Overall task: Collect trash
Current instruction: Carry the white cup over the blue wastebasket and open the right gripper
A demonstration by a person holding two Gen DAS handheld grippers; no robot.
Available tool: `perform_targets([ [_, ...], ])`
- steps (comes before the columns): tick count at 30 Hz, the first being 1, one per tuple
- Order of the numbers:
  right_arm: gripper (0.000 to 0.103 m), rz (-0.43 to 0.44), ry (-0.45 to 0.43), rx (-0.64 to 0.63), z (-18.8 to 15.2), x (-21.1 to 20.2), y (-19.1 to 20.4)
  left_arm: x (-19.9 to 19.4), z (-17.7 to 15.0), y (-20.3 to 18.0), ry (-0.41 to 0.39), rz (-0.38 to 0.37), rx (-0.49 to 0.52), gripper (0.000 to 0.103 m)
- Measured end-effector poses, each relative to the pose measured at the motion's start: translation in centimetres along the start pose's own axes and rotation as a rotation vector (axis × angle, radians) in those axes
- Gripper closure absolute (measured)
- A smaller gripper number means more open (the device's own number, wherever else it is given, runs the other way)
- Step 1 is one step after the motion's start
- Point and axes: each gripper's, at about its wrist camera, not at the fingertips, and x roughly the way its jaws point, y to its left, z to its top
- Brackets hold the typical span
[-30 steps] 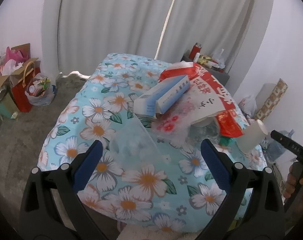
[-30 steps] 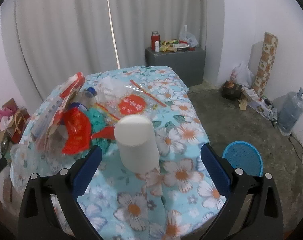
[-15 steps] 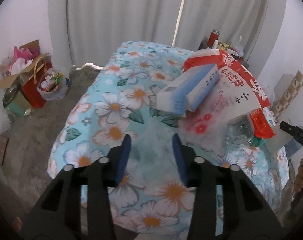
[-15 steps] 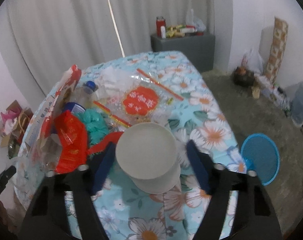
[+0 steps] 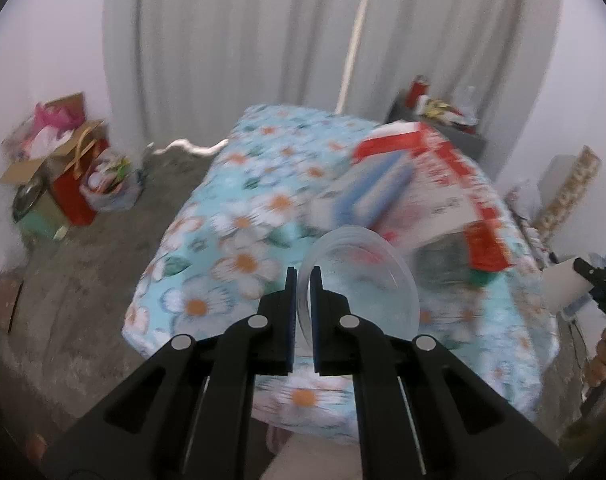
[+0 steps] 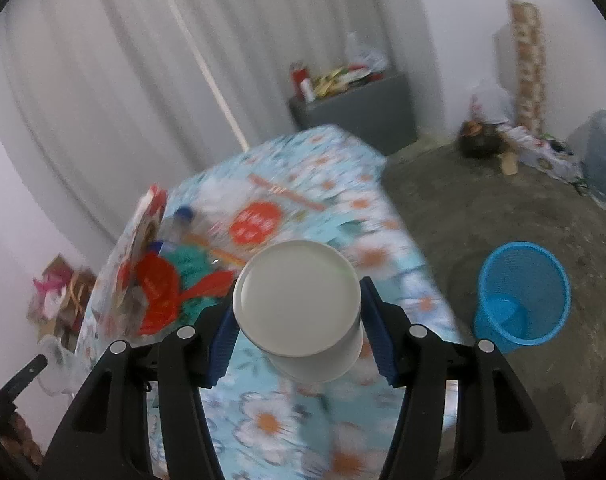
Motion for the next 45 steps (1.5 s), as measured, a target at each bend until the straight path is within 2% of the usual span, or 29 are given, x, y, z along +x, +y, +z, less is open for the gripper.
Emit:
perform_targets([
  [4,0.047,-0.069,-0.11,0.078,0.9,-4.0,-4.4,-2.0,1.2,-5.7,-0.048,-0.136,0.117,0.099],
  [7,0.047,-0.144,-0.196,0.15,1.6,-6.7,-8.2,-2.0,2.0,-12.2,-0.048,-0.274,0.227,0.099],
  [11,0.047,-0.211,-0.257,0.294,1.9,-8.7,-13.9,0.4,3.3,-23.0,0.026,-0.488,0.366,0.099],
  [15,0.047,-0.29,-0.279,0.439,1.3,-8.8,-20.2,5.1,4.3,-34.0,0.165,-0.602,0.44,0.099],
  [18,0.047,-0.316,-0.263,0.544,0.5,-7.3,-25.0,9.4,3.0,-44.0,0.212,-0.574,0.576,0.099],
  [20,0.047,-0.303,-0.236,0.621,-0.2,-5.8,-28.3,12.2,0.9,-49.5,0.254,-0.557,0.657,0.099],
  [22,0.046,-0.29,-0.212,0.688,-0.8,-3.5,-31.5,15.6,-1.6,-54.4,0.316,-0.554,0.712,0.099],
  [25,0.046,-0.281,-0.168,0.782,-1.8,-0.1,-35.7,19.9,-5.4,-59.6,0.369,-0.512,0.778,0.098],
  [29,0.045,-0.296,-0.089,0.885,-3.2,4.9,-40.9,25.6,-8.6,-63.9,0.435,-0.482,0.826,0.098],
  [30,0.038,-0.3,-0.074,0.898,-3.4,5.8,-41.7,26.5,-9.2,-64.8,0.437,-0.492,0.844,0.09],
  [31,0.03,-0.303,-0.049,0.917,-3.7,7.1,-42.7,27.1,-9.7,-65.2,0.44,-0.503,0.864,0.069],
  [33,0.029,-0.32,-0.029,0.943,-4.1,8.0,-43.7,27.5,-10.5,-65.9,0.426,-0.52,0.91,0.052],
  [35,0.026,-0.335,-0.021,0.936,-4.0,8.4,-44.1,27.1,-10.2,-65.8,0.388,-0.552,0.902,0.051],
  [37,0.025,-0.342,-0.037,0.921,-3.6,8.1,-43.8,26.2,-9.4,-65.3,0.374,-0.58,0.875,0.045],
  [40,0.025,-0.355,-0.078,0.874,-2.9,6.5,-42.2,24.4,-7.9,-65.2,0.336,-0.624,0.842,0.043],
  [45,0.022,-0.435,-0.14,0.74,-0.7,2.4,-36.4,17.2,-4.0,-62.2,0.23,-0.811,0.825,0.036],
])
